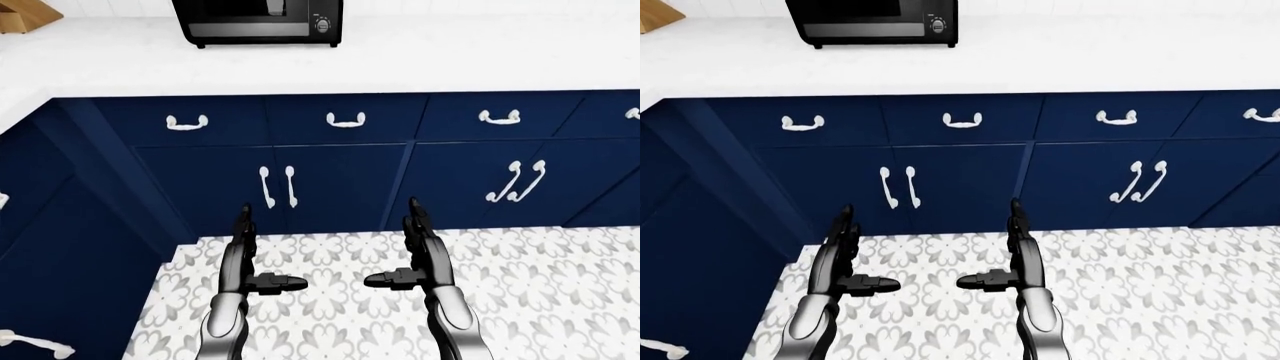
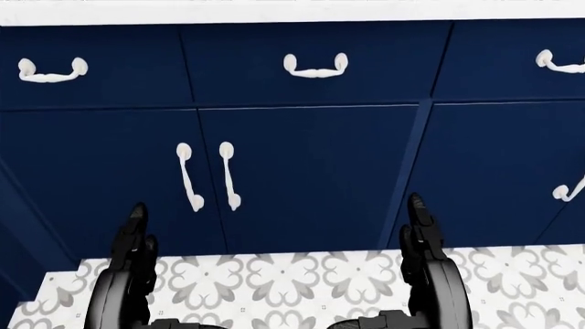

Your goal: Navigate to the toaster.

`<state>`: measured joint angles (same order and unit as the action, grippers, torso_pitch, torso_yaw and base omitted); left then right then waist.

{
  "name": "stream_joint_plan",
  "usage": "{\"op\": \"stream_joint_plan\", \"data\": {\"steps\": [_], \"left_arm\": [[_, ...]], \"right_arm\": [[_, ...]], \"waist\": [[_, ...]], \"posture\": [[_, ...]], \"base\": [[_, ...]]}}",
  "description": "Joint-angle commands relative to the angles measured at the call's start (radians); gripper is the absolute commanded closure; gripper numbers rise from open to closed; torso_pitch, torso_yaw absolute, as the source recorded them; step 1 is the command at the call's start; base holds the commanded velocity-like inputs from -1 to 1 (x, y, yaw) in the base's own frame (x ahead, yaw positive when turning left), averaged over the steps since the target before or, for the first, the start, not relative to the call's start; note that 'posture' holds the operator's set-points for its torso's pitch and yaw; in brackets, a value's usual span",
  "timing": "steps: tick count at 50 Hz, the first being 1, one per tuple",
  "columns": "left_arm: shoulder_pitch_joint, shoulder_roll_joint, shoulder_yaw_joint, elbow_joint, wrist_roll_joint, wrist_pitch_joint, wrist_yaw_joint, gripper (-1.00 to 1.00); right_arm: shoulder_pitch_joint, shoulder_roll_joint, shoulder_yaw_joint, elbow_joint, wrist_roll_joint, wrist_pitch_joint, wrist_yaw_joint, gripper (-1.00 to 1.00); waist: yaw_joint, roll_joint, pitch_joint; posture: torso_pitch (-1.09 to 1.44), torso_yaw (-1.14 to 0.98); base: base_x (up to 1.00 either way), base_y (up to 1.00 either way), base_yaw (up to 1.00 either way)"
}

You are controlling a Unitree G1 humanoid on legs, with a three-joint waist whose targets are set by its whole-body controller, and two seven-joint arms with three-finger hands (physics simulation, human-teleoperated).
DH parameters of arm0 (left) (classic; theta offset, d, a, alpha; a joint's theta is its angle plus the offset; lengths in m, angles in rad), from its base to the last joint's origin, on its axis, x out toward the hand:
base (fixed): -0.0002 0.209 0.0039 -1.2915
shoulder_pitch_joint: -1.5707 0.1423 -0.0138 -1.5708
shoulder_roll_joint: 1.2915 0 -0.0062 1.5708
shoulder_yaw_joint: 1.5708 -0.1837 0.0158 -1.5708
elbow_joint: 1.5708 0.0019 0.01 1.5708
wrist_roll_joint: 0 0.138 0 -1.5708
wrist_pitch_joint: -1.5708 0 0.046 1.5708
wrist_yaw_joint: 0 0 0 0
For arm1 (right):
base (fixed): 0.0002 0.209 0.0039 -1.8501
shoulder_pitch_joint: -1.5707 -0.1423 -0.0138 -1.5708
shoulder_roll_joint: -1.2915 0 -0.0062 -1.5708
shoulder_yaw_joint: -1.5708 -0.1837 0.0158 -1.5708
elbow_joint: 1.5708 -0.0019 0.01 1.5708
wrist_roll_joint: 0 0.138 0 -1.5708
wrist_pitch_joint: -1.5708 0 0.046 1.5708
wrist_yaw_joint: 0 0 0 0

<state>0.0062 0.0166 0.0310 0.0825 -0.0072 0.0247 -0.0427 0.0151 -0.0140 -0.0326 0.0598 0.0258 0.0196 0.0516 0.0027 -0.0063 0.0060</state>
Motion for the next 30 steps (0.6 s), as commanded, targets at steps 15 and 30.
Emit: {"op": "stream_joint_plan", "data": {"steps": [15,30], "left_arm": [[-0.019,0.002,0.001,-0.038,0.001,-0.032,0.001,-1.0],[-0.019,0.002,0.0,-0.035,0.002,-0.033,0.0,-1.0]], "right_arm": [[-0.016,-0.002,0.002,-0.042,-0.006,-0.033,-0.002,-1.0],[-0.016,-0.003,0.003,-0.038,-0.01,-0.035,-0.001,-1.0]], "waist": [[0.001,-0.021,0.003],[0.022,0.067,0.015]], "posture": [[0.0,0.0],[0.0,0.0]], "base": [[0.0,-0.23,0.0],[0.0,-0.37,0.0]]}}
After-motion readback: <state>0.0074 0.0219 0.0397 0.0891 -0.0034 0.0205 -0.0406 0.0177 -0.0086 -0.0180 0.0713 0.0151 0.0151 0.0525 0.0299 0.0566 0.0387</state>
